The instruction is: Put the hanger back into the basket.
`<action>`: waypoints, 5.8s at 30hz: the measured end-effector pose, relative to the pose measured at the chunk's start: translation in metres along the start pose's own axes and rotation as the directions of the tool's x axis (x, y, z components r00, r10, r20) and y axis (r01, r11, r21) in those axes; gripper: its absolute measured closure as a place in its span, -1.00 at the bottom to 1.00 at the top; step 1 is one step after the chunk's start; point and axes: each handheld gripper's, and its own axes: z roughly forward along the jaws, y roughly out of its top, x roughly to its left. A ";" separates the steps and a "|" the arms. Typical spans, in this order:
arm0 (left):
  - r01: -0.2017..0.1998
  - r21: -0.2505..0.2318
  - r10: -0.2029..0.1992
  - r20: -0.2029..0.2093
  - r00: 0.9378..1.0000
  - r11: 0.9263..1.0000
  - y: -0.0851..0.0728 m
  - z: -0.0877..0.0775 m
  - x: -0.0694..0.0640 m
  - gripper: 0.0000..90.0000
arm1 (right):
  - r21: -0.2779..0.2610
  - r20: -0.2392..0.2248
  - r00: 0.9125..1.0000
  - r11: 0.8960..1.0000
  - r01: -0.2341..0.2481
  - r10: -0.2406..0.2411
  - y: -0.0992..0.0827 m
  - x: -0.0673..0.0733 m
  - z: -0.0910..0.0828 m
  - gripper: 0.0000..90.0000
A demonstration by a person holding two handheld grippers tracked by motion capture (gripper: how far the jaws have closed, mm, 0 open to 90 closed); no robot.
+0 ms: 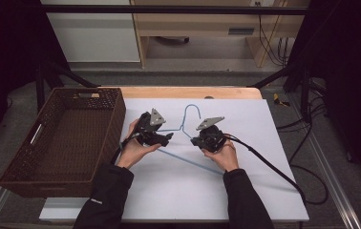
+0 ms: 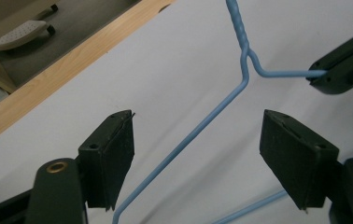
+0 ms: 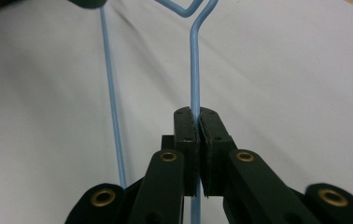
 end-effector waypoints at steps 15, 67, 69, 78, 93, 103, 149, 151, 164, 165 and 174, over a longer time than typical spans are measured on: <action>-0.193 0.078 0.197 -0.050 0.979 0.978 -0.006 0.028 -0.010 0.35 | 0.010 -0.011 1.000 1.000 0.013 -0.013 0.000 -0.001 -0.001 0.95; -0.041 0.236 0.087 -0.191 0.978 0.971 0.048 -0.047 -0.041 0.93 | -0.332 0.108 0.978 0.934 -0.132 0.177 -0.040 -0.002 -0.142 -0.60; -0.010 0.229 0.058 -0.201 0.978 0.973 0.051 -0.051 -0.039 0.93 | -0.327 0.123 0.975 0.935 -0.138 0.187 -0.048 -0.001 -0.145 -0.63; 0.036 0.222 0.001 -0.167 0.986 0.974 0.063 -0.077 -0.027 0.93 | -0.338 0.118 0.962 0.921 -0.196 0.248 -0.083 -0.005 -0.154 -0.77; 0.070 0.164 -0.029 -0.238 0.971 0.984 0.076 -0.142 -0.003 0.93 | -0.315 0.143 0.954 0.926 -0.209 0.264 -0.100 -0.006 -0.149 -0.84; 0.115 0.144 -0.072 -0.275 0.959 0.983 0.066 -0.175 0.024 0.93 | -0.321 0.144 0.953 0.924 -0.210 0.266 -0.100 -0.005 -0.146 -0.84; 0.377 0.212 -0.208 -0.550 0.809 0.902 -0.067 -0.228 0.144 0.93 | -0.297 0.153 0.956 0.934 -0.197 0.250 -0.100 -0.003 -0.139 -0.89; 0.385 0.212 -0.212 -0.557 0.803 0.898 -0.075 -0.227 0.146 0.93 | -0.300 0.153 0.956 0.934 -0.195 0.249 -0.100 -0.003 -0.139 -0.89; 0.450 0.249 -0.224 -0.607 0.762 0.858 -0.116 -0.218 0.160 0.93 | -0.292 0.153 0.956 0.936 -0.198 0.250 -0.100 -0.003 -0.137 -0.89; 0.452 0.251 -0.223 -0.609 0.761 0.856 -0.118 -0.216 0.160 0.93 | -0.292 0.153 0.956 0.936 -0.197 0.249 -0.100 -0.003 -0.138 -0.89; 0.464 0.299 -0.213 -0.602 0.770 0.834 -0.135 -0.192 0.155 0.93 | -0.294 0.156 0.956 0.936 -0.195 0.249 -0.100 -0.003 -0.138 -0.89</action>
